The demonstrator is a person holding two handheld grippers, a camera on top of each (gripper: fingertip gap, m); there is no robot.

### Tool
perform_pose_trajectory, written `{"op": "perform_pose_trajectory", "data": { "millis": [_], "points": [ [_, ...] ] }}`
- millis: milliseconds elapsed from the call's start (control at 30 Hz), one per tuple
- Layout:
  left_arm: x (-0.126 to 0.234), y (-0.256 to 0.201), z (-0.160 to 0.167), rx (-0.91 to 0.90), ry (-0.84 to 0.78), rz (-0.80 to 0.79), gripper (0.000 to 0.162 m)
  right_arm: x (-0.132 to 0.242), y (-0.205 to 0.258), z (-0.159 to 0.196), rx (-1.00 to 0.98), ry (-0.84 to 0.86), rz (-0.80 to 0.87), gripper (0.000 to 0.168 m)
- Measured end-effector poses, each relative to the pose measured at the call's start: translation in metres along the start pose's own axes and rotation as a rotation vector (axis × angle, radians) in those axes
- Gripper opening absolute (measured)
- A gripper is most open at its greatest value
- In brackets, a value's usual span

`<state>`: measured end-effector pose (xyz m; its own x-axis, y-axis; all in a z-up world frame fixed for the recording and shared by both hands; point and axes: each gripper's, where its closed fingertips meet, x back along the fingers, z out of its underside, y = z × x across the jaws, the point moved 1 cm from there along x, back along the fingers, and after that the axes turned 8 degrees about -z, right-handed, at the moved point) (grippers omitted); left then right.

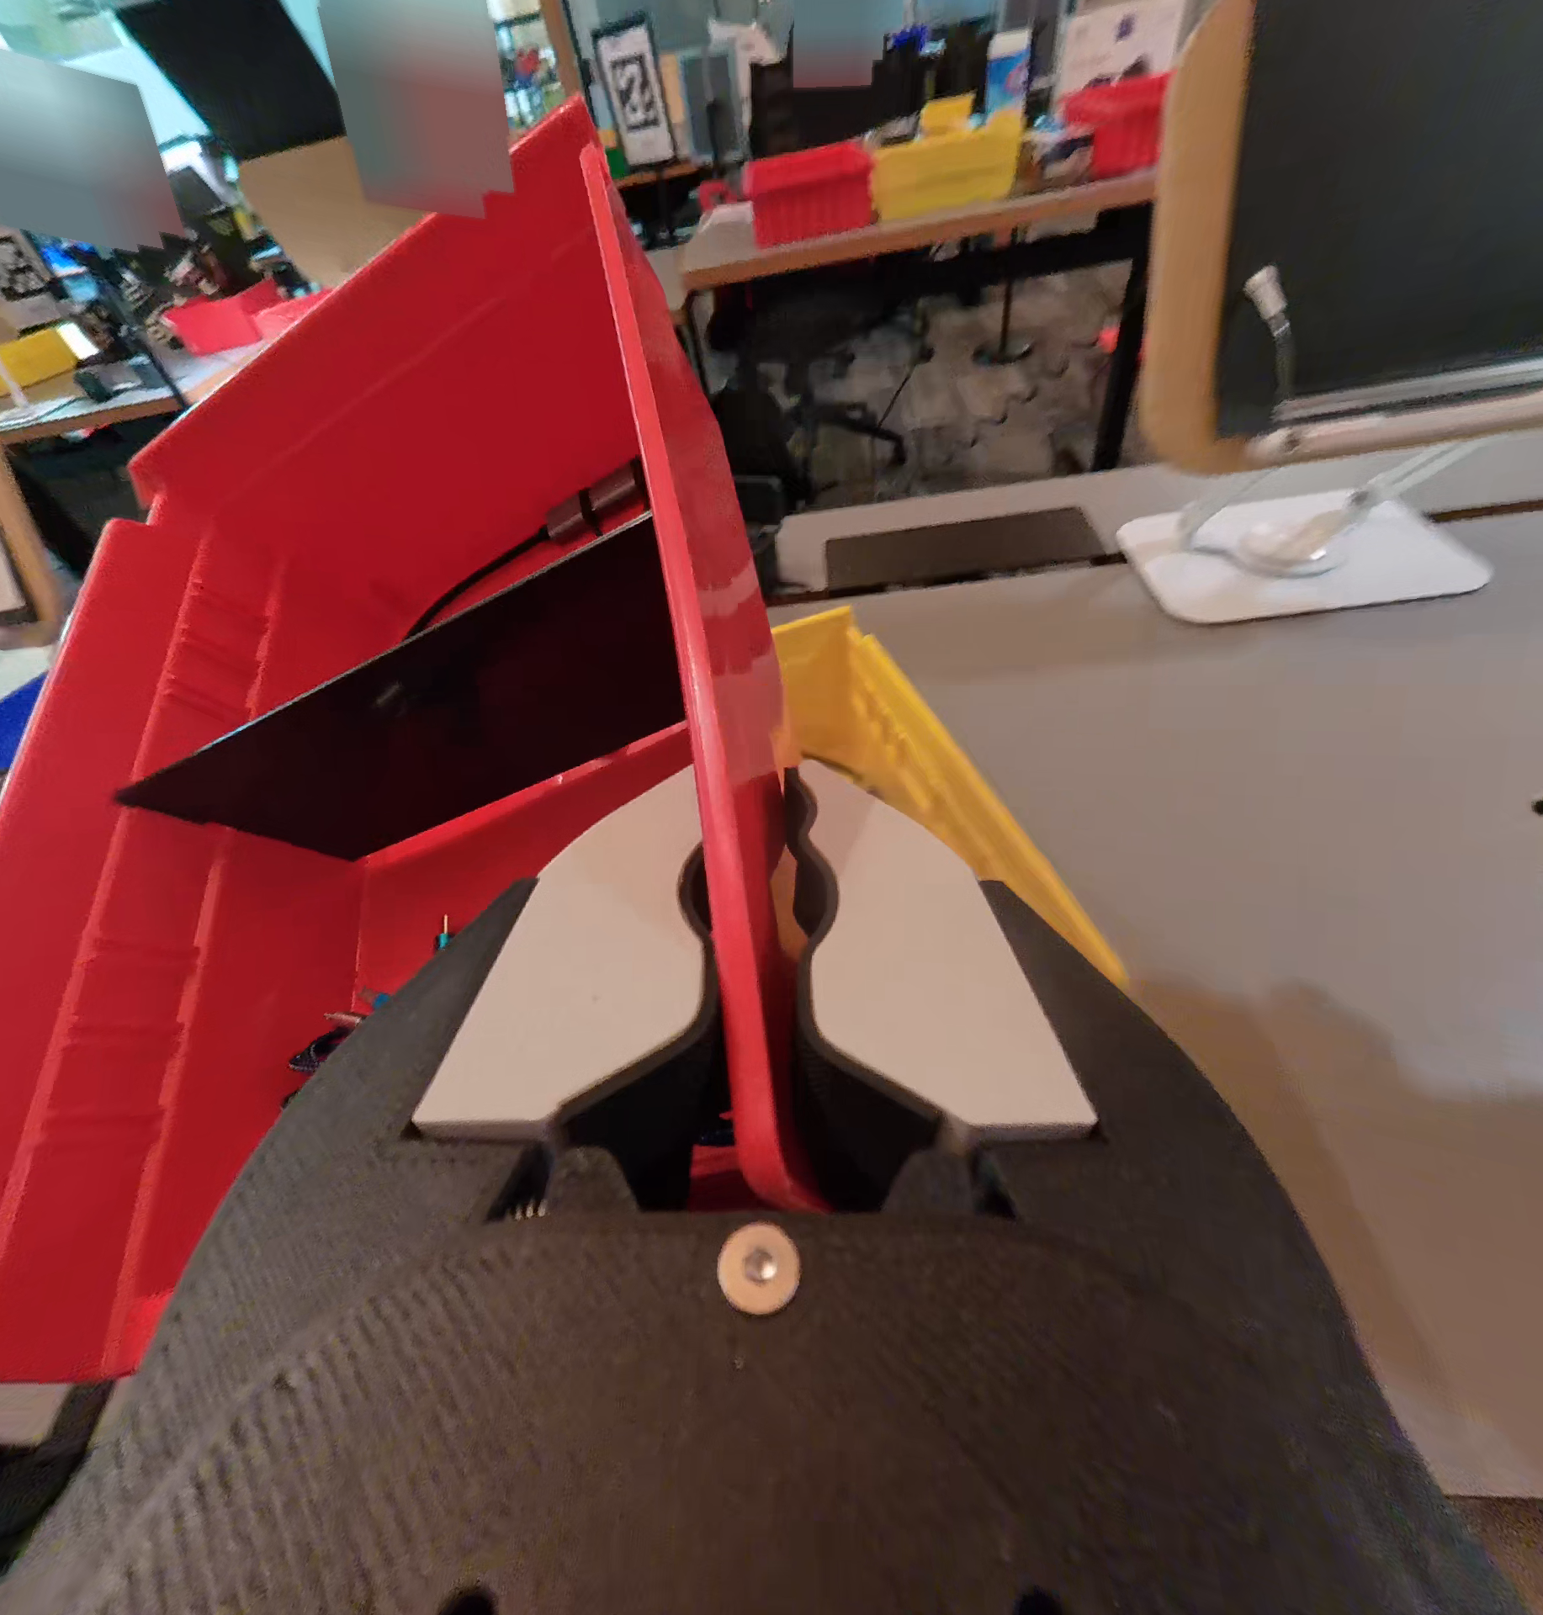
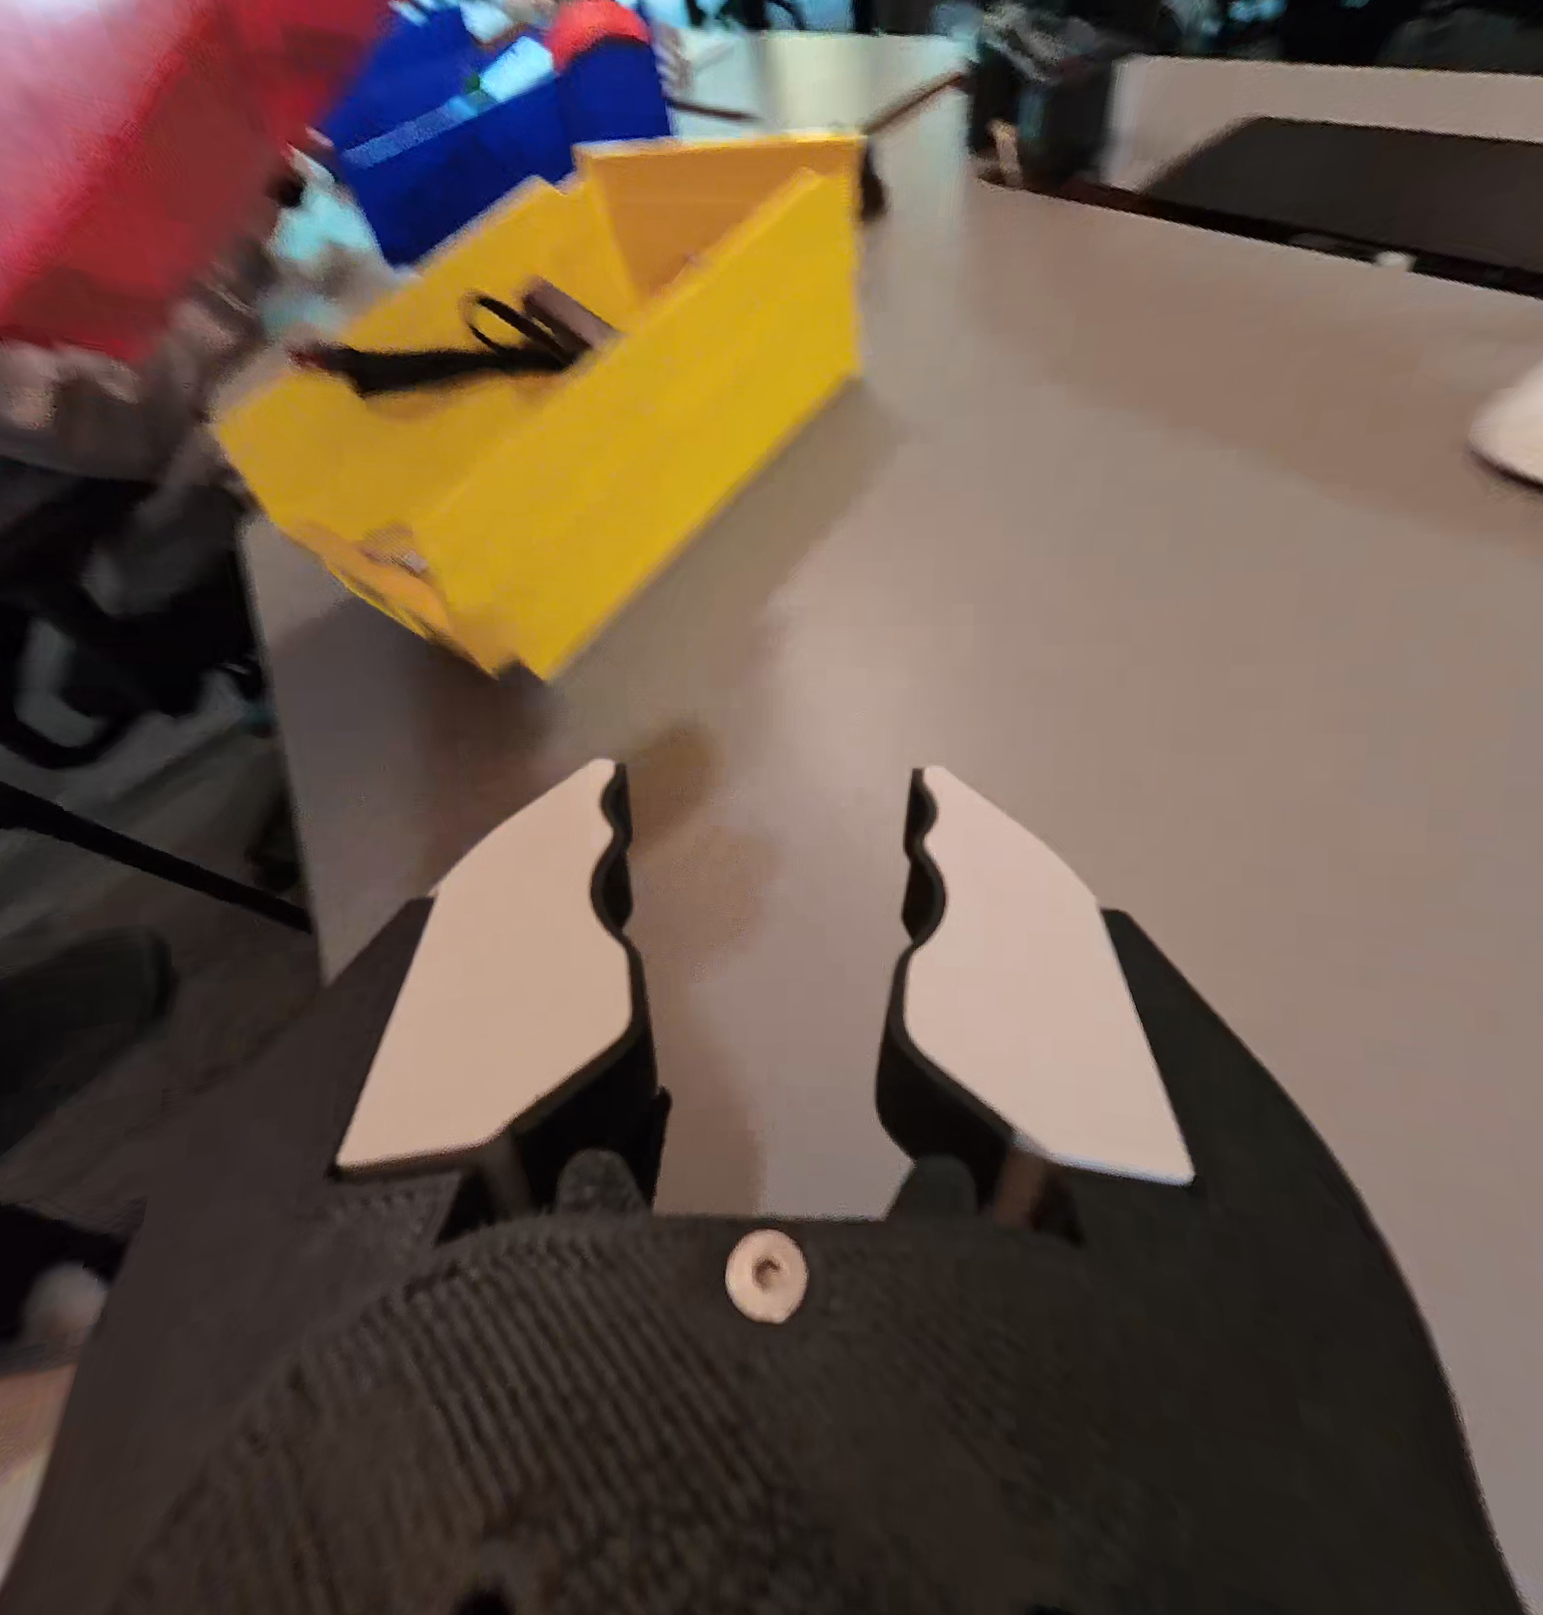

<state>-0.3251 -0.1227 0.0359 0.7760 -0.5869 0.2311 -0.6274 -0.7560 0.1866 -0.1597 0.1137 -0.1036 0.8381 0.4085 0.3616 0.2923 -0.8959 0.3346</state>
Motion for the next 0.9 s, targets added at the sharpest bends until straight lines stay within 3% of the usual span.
{"op": "perform_pose_trajectory", "data": {
  "millis": [33, 233, 400, 500, 667, 900],
  "points": [
    [0.002, -0.013, -0.006, 0.0, -0.013, 0.023, 0.007, 0.028, -0.016, 0.012, 0.01, 0.024, 0.054, 0.061],
    [0.012, -0.127, -0.025, -0.121, -0.009, 0.231, 0.006, 0.203, -0.069, 0.078, -0.021, -0.07, 0.314, 0.053],
    [0.029, -0.243, -0.025, -0.21, -0.005, 0.446, 0.007, 0.298, -0.067, 0.099, -0.183, -0.364, 0.312, 0.046],
    [0.04, -0.309, -0.018, -0.244, -0.003, 0.539, 0.007, 0.321, -0.061, 0.098, -0.237, -0.451, 0.285, 0.05],
    [0.049, -0.403, -0.005, -0.355, -0.019, 0.696, 0.008, 0.321, -0.053, 0.114, -0.196, -0.365, 0.36, 0.056],
    [0.052, -0.493, 0.03, -0.529, 0.007, 0.874, 0.008, 0.33, -0.037, 0.131, -0.221, -0.35, 0.394, 0.059]
  ]
}}
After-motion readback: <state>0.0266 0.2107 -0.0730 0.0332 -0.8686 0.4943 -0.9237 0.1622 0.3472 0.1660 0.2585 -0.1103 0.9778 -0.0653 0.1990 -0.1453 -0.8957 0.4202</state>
